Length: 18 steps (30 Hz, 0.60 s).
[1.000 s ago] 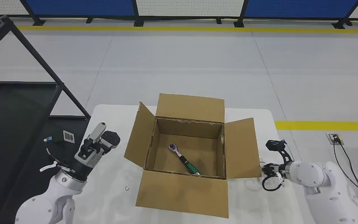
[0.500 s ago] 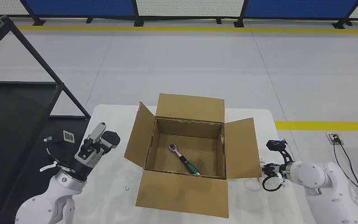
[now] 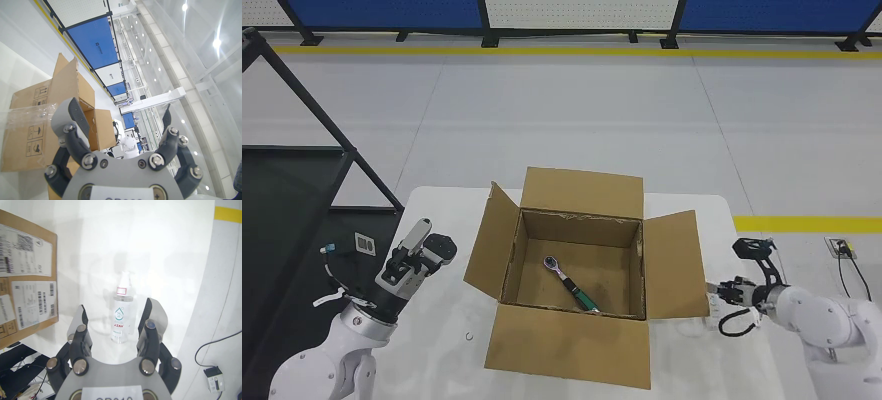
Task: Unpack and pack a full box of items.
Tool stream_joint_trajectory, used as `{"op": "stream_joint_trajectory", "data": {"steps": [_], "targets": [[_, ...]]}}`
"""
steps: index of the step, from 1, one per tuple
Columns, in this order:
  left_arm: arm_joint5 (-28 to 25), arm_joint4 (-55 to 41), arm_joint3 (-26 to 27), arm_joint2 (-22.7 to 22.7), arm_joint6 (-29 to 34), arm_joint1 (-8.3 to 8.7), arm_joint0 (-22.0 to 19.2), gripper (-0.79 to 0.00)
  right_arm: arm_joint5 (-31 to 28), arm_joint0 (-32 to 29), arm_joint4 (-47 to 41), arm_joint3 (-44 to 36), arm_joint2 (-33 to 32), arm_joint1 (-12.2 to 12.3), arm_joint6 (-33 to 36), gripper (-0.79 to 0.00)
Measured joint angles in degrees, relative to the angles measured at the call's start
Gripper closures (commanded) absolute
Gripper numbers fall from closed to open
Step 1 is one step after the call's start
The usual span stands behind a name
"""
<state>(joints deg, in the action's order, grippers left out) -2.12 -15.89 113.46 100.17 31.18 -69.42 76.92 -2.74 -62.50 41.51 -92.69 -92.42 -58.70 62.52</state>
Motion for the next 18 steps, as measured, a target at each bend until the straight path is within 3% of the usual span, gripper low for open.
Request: {"op": "stream_joint_trajectory", "data": {"steps": [10,18], "targets": [[-0.9,-0.3,0.5,-0.1,-1.3,0.05,1.0,-0.785,4.3,-6.0,-1.8,-23.1,-5.4,0.3,-6.3,-0.785],[-3.6,-4.3,0.6,2.2,-4.3,0.02,2.9,-0.785,1.1,-3.0,-2.3,-33.3,1.5,0.4,-5.8,-0.785]]}}
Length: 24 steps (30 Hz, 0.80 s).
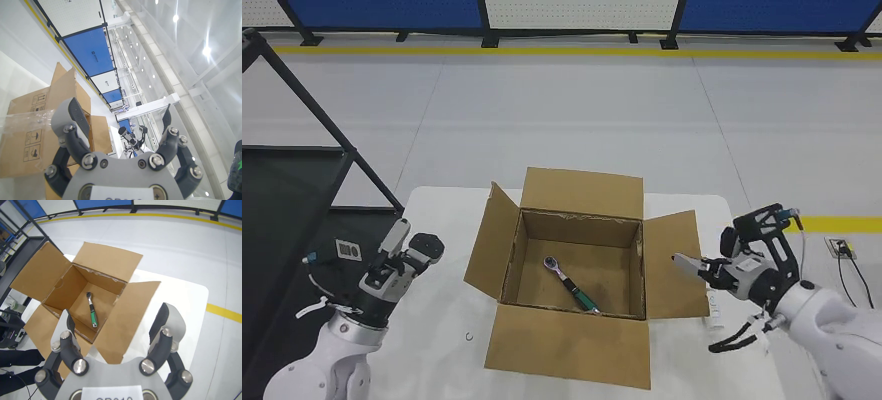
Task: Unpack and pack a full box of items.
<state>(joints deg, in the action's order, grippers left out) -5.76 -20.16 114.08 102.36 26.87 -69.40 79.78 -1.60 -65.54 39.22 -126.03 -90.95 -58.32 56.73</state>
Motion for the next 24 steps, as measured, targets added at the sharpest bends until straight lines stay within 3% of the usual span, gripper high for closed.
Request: {"op": "stream_joint_trajectory", "data": {"steps": [5,10,17,24], "targets": [[-1.6,-2.4,-0.6,2.1,-0.5,0.03,2.1,-0.785,0.2,8.1,6.0,1.6,12.9,-0.5,6.4,-0.785],[-3.7,-4.9,-1.3,3.4,-0.8,-0.03,4.3,-0.785,5.3,19.4,10.1,9.8,27.8,-2.7,9.0,-0.785],[-6.7,-8.3,-2.0,6.0,-0.8,-0.08,6.9,-0.785,12.4,36.6,6.5,28.6,45.7,-8.5,12.5,-0.785],[-7.2,-10.3,-2.8,7.7,0.4,0.07,7.3,-0.785,17.8,46.6,0.7,44.3,57.2,-15.2,10.2,-0.785]]}}
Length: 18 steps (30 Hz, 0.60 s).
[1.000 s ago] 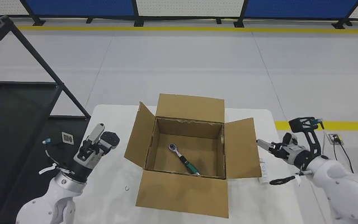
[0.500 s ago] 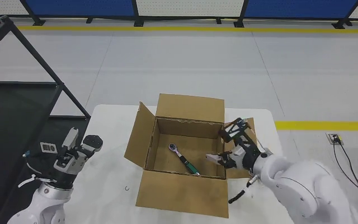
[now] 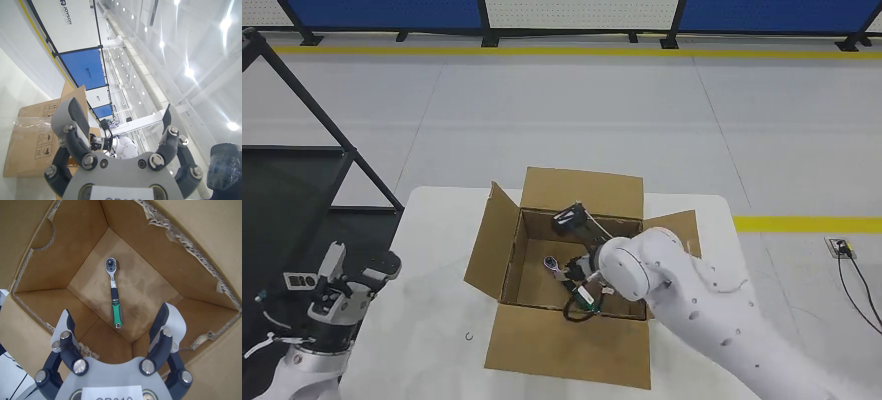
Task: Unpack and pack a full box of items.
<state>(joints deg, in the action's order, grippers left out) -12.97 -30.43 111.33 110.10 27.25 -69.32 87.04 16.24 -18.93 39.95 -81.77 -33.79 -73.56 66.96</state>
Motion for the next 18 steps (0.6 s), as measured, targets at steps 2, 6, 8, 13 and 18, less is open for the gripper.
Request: {"op": "stream_joint_trajectory", "data": {"steps": [2,6,8,13,18], "targets": [[0.1,-0.3,-0.3,0.3,0.5,0.07,-0.1,-0.785,0.5,1.9,-1.8,3.9,2.3,-1.9,-0.4,-0.785],[0.8,-1.0,-0.7,0.6,1.3,0.16,-0.3,-0.785,0.4,2.2,-2.2,4.9,2.7,-2.2,-0.3,-0.785],[0.8,-1.0,-0.7,0.5,1.2,0.16,-0.3,-0.785,0.4,2.2,-2.1,4.8,2.6,-2.2,-0.3,-0.785],[0.8,-1.0,-0.7,0.5,1.2,0.16,-0.3,-0.785,0.3,2.2,-2.2,4.8,2.6,-2.2,-0.3,-0.785],[0.8,-1.0,-0.7,0.5,1.2,0.16,-0.3,-0.785,-1.8,1.1,-2.8,8.7,4.0,-3.4,-3.4,-0.785]]}}
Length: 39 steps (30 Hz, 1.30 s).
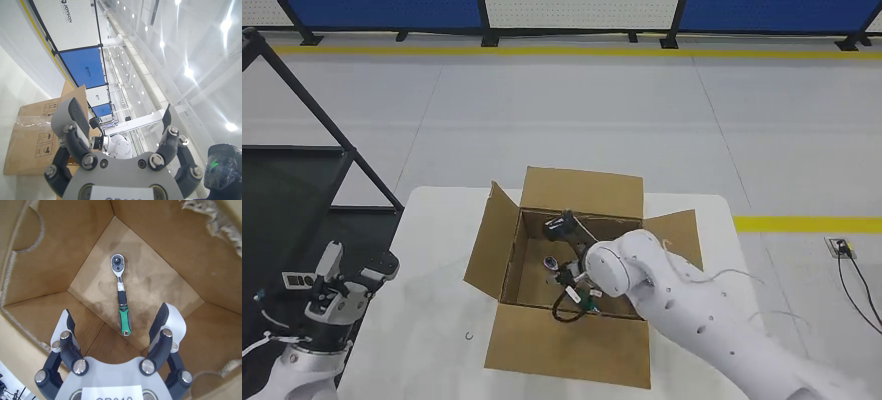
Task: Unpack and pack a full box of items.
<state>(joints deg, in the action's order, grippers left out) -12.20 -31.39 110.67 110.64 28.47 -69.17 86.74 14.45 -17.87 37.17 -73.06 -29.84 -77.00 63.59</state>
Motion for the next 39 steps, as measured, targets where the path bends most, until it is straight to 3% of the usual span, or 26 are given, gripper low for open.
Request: {"op": "stream_joint_trajectory", "data": {"steps": [5,13,18,20,21,26,29,34,39], "targets": [[0.0,0.0,0.0,0.0,0.0,0.0,0.0,-0.785,0.9,3.1,0.5,8.2,4.6,-4.3,-2.1,-0.785],[0.0,0.0,0.0,0.0,0.0,0.0,0.0,-0.785,-6.1,6.7,-1.3,22.2,8.8,-10.5,-3.6,-0.785],[0.0,0.0,0.0,0.0,0.0,0.0,0.0,-0.785,-8.1,7.3,-2.9,30.4,9.5,-13.7,-4.6,-0.699],[0.0,0.0,0.0,0.0,0.0,0.0,0.0,-0.785,-9.1,7.5,-3.2,33.1,9.8,-14.8,-5.2,-0.582],[0.0,0.0,0.0,0.0,0.0,0.0,0.0,-0.785,-9.5,7.4,-3.2,34.2,9.9,-15.3,-5.4,-0.539],[0.0,0.0,0.0,0.0,0.0,0.0,0.0,-0.785,-10.9,7.3,-3.0,38.1,10.3,-17.3,-6.0,-0.514],[0.0,0.0,0.0,0.0,0.0,0.0,0.0,-0.785,-11.2,7.2,-2.8,39.6,10.1,-18.2,-6.7,-0.385],[0.0,0.0,0.0,0.0,0.0,0.0,0.0,-0.785,-10.7,6.9,-1.5,40.2,9.9,-19.0,-8.2,-0.336],[0.0,0.0,0.0,0.0,0.0,0.0,0.0,-0.785,-8.6,6.7,0.4,39.5,9.3,-19.3,-9.1,-0.336]]}}
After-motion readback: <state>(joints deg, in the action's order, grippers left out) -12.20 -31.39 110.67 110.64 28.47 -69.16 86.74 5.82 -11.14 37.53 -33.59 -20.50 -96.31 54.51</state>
